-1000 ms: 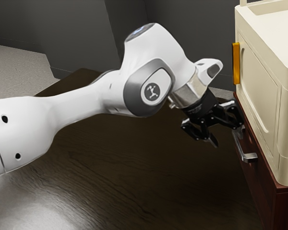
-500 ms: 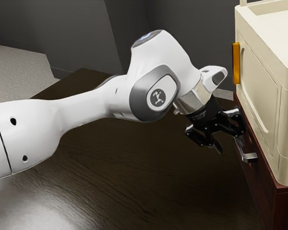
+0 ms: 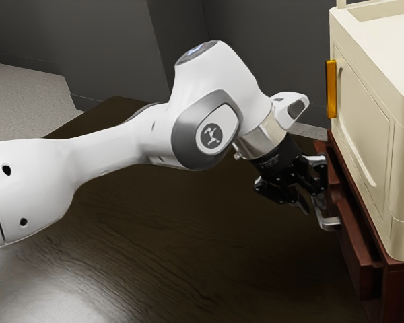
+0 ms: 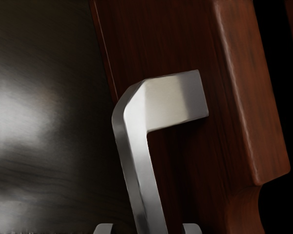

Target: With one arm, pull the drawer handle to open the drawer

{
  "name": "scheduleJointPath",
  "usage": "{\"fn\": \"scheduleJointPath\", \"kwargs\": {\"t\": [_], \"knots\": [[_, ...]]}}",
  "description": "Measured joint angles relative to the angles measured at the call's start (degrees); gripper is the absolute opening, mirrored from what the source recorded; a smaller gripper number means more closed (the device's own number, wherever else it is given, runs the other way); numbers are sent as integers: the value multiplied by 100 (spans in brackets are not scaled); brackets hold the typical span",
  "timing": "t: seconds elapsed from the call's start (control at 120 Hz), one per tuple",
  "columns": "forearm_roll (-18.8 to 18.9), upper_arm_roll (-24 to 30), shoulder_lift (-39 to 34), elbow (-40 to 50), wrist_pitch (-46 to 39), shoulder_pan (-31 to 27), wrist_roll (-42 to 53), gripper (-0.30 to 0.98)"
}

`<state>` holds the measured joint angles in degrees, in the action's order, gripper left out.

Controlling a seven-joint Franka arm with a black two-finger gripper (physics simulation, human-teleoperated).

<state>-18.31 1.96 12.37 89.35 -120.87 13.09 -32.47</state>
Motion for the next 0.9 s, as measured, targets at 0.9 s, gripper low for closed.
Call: {"fn": "scheduleJointPath", "kwargs": {"t": [0.9], "knots": [[113,-262,-730,854,6,-48,19,7]]}}
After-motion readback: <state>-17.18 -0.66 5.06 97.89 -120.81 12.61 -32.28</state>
